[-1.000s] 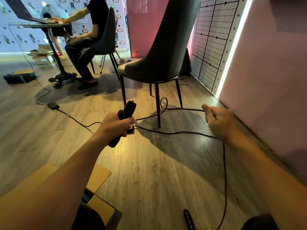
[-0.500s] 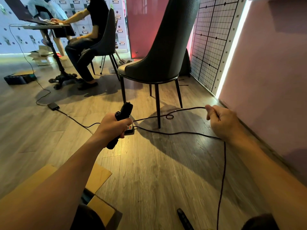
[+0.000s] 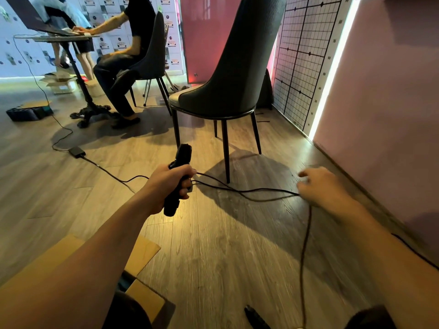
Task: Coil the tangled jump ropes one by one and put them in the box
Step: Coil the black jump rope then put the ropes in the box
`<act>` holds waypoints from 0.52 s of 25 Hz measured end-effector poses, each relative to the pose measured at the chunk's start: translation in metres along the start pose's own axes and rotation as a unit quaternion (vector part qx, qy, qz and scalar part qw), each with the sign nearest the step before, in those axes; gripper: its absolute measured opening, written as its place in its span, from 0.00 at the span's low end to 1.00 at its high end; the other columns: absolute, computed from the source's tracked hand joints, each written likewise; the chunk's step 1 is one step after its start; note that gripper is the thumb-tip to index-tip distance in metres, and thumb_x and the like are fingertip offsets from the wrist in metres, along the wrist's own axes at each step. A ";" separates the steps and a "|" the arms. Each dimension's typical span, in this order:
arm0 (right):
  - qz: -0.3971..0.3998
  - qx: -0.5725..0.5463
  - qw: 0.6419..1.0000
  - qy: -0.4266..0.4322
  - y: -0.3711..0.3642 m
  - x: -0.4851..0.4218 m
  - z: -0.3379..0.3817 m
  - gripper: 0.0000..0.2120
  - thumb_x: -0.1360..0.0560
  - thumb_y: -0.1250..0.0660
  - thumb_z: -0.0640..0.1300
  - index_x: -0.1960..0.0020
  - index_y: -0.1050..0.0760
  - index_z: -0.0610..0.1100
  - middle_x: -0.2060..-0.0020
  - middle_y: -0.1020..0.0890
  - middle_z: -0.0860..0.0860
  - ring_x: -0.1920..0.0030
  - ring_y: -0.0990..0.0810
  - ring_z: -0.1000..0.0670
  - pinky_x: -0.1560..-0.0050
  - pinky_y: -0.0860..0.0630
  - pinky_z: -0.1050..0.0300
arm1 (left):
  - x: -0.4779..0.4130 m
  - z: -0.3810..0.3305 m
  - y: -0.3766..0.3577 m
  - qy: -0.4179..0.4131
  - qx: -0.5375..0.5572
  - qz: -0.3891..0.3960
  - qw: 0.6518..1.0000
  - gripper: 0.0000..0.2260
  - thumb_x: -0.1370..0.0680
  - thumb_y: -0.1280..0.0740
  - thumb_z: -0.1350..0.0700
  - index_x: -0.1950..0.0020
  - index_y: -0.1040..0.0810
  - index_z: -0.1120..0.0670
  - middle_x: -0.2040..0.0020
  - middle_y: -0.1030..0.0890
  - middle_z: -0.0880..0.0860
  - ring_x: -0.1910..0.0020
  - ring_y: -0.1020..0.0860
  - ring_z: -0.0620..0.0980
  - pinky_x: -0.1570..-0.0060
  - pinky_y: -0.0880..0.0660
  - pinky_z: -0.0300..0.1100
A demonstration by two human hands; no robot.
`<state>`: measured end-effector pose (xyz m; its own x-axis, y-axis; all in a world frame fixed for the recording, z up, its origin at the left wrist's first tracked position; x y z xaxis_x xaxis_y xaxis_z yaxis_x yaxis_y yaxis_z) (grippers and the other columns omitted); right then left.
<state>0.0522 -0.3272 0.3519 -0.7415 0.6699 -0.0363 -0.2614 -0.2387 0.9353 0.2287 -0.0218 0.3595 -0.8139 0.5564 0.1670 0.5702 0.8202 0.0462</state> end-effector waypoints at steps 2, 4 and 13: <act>0.028 -0.039 0.990 0.129 -0.008 0.013 0.047 0.21 0.22 0.34 0.51 0.30 0.28 0.51 0.33 0.27 0.48 0.33 0.28 0.46 0.34 0.28 0.47 | 0.003 -0.001 -0.020 0.006 -0.010 0.037 0.999 0.06 0.22 0.32 0.60 0.58 0.27 0.56 0.71 0.30 0.51 0.75 0.32 0.47 0.70 0.29 0.43; 0.085 -0.136 0.957 0.242 -0.015 0.039 0.102 0.25 0.21 0.35 0.55 0.25 0.34 0.54 0.29 0.30 0.53 0.30 0.32 0.52 0.30 0.32 0.49 | 0.005 -0.001 -0.037 0.010 -0.005 0.068 0.998 0.07 0.22 0.32 0.59 0.58 0.27 0.56 0.70 0.30 0.51 0.75 0.32 0.47 0.70 0.29 0.42; 0.106 -0.357 0.883 0.286 -0.032 0.055 0.144 0.07 0.17 0.39 0.46 0.47 0.21 0.49 0.63 0.21 0.57 0.63 0.22 0.59 0.61 0.25 0.64 | 0.006 0.007 -0.051 0.086 0.103 0.127 0.983 0.15 0.21 0.34 0.45 0.58 0.28 0.55 0.70 0.31 0.49 0.75 0.32 0.45 0.71 0.30 0.38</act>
<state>0.1088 -0.1811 0.3707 -0.9580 0.1407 -0.2500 -0.2505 -0.8349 0.4900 0.1937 -0.0598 0.3514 -0.6072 0.7304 0.3129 0.7031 0.6773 -0.2166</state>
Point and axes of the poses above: each hand's wrist, its own x-axis away from the middle knuckle, its own y-axis out of the back of the hand, z = x × y, the point moved 8 cm from there along -x, towards the middle knuckle
